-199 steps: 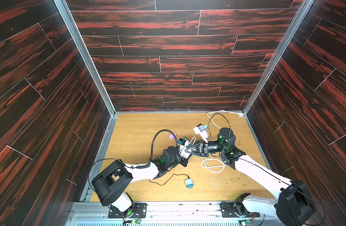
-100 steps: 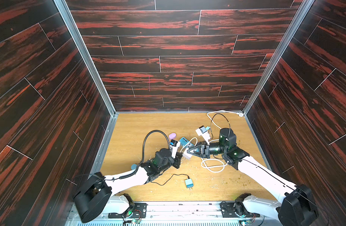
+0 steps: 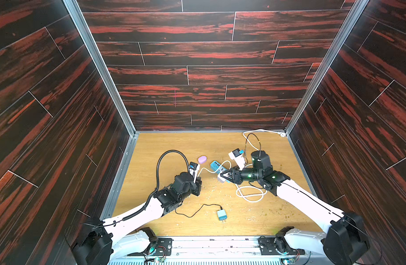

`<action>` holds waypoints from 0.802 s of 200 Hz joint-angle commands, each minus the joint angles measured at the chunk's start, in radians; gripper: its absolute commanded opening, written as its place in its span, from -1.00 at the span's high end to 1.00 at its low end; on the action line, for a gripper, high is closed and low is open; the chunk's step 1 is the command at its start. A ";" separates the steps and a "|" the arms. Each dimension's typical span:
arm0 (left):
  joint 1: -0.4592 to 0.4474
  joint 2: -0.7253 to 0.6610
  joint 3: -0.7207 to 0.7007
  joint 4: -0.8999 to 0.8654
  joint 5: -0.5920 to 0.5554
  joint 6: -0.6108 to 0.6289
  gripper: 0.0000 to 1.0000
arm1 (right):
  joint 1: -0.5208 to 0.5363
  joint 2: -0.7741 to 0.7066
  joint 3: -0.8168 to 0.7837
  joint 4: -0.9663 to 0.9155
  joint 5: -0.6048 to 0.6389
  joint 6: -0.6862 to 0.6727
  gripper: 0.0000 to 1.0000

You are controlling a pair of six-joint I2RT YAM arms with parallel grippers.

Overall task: Charge the bluetooth headset
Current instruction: Adjust the charging cable at the plug.

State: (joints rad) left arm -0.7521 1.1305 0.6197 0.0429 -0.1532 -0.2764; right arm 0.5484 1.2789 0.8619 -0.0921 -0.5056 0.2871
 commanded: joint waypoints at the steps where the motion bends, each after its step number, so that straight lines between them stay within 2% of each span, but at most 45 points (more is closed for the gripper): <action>1: 0.008 -0.011 0.047 -0.078 -0.059 0.021 1.00 | 0.025 0.032 0.021 -0.023 0.226 -0.058 0.68; 14: 0.011 0.005 0.066 -0.101 -0.070 0.016 1.00 | 0.034 0.050 0.019 -0.005 0.298 -0.068 0.68; 69: 0.019 0.070 0.147 -0.171 -0.098 0.014 1.00 | 0.037 0.119 0.012 0.120 0.422 -0.137 0.69; 160: 0.056 0.165 0.225 -0.222 -0.065 -0.024 1.00 | 0.024 0.261 0.065 0.240 0.504 -0.281 0.67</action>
State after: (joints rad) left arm -0.7059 1.2812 0.8093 -0.1486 -0.2249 -0.2844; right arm 0.5823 1.4960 0.8795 0.0990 -0.0277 0.0711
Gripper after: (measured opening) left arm 0.067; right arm 0.291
